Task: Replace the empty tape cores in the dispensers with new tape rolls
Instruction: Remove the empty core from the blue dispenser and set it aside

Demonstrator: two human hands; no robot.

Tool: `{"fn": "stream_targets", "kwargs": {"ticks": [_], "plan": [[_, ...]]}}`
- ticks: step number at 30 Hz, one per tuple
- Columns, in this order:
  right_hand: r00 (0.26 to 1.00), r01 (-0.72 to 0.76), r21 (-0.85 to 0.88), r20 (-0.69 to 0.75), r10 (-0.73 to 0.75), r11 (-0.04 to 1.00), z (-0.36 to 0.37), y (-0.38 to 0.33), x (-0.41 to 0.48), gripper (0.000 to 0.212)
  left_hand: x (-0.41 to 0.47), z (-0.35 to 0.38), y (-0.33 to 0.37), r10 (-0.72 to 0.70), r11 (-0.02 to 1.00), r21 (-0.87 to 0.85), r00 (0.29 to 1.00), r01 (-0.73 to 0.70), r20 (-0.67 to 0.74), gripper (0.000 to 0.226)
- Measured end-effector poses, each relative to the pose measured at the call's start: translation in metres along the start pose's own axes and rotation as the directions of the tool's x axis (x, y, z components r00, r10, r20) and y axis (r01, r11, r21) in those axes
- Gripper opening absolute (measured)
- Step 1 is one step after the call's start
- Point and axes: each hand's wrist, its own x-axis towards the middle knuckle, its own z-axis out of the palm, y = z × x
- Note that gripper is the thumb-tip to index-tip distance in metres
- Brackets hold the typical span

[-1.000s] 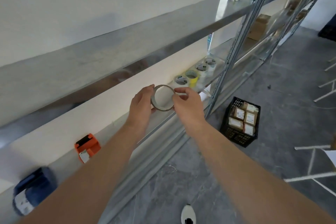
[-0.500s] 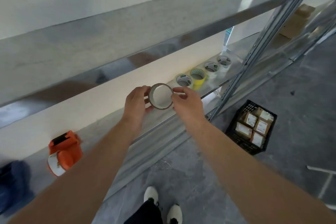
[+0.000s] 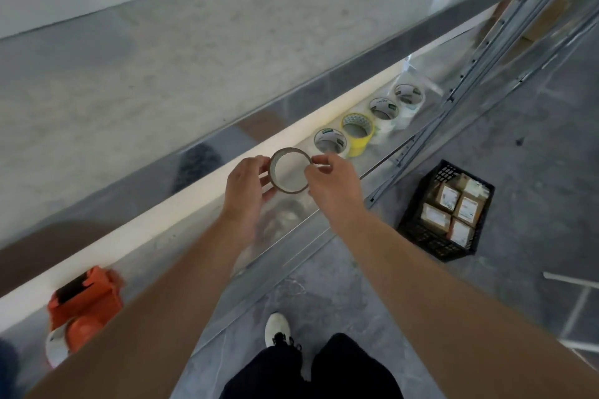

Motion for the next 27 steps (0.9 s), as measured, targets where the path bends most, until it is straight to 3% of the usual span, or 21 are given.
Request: {"fn": "stream_targets", "kwargs": {"ticks": [11, 17, 21, 27], "plan": [[0.996, -0.073, 0.003, 0.045, 0.072, 0.997, 0.001, 0.021, 0.044, 0.025, 0.032, 0.03, -0.013, -0.047, 0.998, 0.04, 0.998, 0.049, -0.046, 0.032], [0.99, -0.073, -0.007, 0.119, 0.073, 0.997, -0.005, 0.035, 0.069, 0.026, 0.043, 0.048, -0.028, -0.098, 0.995, -0.023, 0.988, 0.096, -0.122, 0.035], [0.984, -0.055, -0.019, 0.169, 0.058, 0.998, -0.006, 0.038, 0.083, 0.018, 0.051, 0.058, -0.034, -0.119, 0.991, -0.078, 0.974, 0.106, -0.193, 0.023], [0.956, -0.062, -0.044, 0.284, 0.072, 0.997, -0.004, 0.048, 0.098, 0.025, 0.059, 0.066, -0.044, -0.134, 0.988, -0.114, 0.955, 0.107, -0.265, 0.017]]}}
